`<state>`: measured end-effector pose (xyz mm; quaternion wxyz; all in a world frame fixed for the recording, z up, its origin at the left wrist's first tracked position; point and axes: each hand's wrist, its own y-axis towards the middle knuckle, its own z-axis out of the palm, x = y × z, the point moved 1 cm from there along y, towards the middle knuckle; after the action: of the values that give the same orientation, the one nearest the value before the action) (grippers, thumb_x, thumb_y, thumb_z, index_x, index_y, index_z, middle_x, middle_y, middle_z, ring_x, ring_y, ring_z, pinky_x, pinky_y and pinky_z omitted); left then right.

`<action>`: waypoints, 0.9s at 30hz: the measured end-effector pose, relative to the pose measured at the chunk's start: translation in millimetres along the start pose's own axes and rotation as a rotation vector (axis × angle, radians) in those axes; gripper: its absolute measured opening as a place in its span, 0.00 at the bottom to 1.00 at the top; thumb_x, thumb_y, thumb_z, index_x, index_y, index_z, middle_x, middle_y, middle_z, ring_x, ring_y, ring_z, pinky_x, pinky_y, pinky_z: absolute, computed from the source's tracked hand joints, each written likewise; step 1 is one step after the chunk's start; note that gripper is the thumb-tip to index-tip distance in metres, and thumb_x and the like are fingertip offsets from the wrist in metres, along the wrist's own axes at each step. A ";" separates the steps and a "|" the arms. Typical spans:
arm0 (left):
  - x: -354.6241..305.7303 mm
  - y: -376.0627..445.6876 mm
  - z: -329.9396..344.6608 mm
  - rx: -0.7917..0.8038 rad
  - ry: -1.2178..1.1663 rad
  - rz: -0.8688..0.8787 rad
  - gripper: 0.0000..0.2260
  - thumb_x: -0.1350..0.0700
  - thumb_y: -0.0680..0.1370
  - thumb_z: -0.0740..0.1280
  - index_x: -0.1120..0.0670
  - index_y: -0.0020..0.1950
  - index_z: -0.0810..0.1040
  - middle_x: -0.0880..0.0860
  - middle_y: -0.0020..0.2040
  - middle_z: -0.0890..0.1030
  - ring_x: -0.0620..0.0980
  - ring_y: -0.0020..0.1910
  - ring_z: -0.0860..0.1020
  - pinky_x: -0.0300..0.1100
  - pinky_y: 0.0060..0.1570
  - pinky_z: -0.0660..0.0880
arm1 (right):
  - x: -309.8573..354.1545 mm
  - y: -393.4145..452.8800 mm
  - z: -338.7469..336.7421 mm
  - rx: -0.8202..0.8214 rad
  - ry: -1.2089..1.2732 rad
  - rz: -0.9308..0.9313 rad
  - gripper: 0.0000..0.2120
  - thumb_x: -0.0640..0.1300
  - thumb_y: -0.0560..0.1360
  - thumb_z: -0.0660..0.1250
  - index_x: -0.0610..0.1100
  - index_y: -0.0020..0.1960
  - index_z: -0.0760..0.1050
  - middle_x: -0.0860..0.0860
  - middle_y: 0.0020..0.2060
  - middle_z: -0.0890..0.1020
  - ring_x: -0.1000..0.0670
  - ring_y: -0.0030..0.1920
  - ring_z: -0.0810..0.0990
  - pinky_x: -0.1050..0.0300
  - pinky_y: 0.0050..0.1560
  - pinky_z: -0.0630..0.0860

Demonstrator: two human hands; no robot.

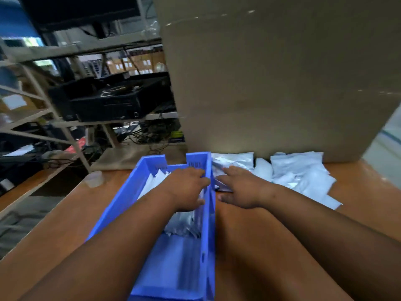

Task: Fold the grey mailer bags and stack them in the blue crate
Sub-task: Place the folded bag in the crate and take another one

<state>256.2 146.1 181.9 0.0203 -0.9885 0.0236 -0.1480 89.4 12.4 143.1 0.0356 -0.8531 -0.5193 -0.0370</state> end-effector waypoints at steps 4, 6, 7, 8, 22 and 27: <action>-55.5 63.0 -25.6 -0.060 0.031 0.110 0.25 0.36 0.75 0.68 0.46 0.69 0.75 0.51 0.65 0.76 0.56 0.65 0.76 0.53 0.58 0.78 | -60.4 -55.1 5.1 0.074 0.031 0.124 0.40 0.70 0.80 0.61 0.53 0.85 0.54 0.46 0.85 0.53 0.40 0.85 0.49 0.36 0.81 0.56; -88.8 92.7 -30.4 -0.055 0.027 0.171 0.26 0.35 0.75 0.67 0.46 0.69 0.75 0.52 0.65 0.76 0.57 0.65 0.76 0.54 0.59 0.77 | -93.4 -82.8 14.0 0.097 0.056 0.190 0.40 0.70 0.80 0.61 0.54 0.85 0.54 0.45 0.85 0.53 0.40 0.85 0.48 0.35 0.81 0.56; -105.9 106.0 -30.9 -0.047 0.014 0.200 0.26 0.35 0.75 0.67 0.47 0.68 0.75 0.52 0.65 0.76 0.57 0.65 0.76 0.54 0.59 0.77 | -109.7 -96.6 19.4 0.116 0.068 0.229 0.40 0.69 0.80 0.62 0.54 0.84 0.55 0.45 0.84 0.54 0.39 0.84 0.49 0.35 0.80 0.57; -123.2 118.3 -30.4 -0.035 -0.010 0.219 0.25 0.35 0.75 0.67 0.46 0.68 0.76 0.52 0.64 0.76 0.57 0.64 0.76 0.53 0.58 0.76 | -125.5 -111.3 24.3 0.140 0.068 0.268 0.40 0.69 0.80 0.62 0.53 0.84 0.55 0.44 0.84 0.54 0.39 0.84 0.49 0.35 0.80 0.57; -295.6 241.7 48.7 0.124 -0.283 -0.115 0.28 0.29 0.76 0.65 0.46 0.68 0.71 0.53 0.68 0.76 0.55 0.64 0.77 0.51 0.62 0.76 | -257.1 -220.8 133.1 0.153 0.209 0.395 0.32 0.58 0.81 0.63 0.53 0.82 0.60 0.50 0.83 0.58 0.40 0.82 0.57 0.39 0.80 0.60; -305.9 277.4 82.7 0.085 -0.205 -0.228 0.38 0.27 0.76 0.64 0.48 0.77 0.63 0.56 0.74 0.71 0.58 0.70 0.74 0.53 0.70 0.73 | -266.4 -212.9 155.7 0.085 0.185 0.332 0.33 0.61 0.84 0.57 0.53 0.85 0.53 0.49 0.86 0.50 0.43 0.85 0.50 0.33 0.81 0.51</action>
<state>-22.9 -111.9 0.6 0.0478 -0.9929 -0.0971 -0.0486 -217.7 -109.9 -33.6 0.1246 -0.9177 -0.3671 -0.0869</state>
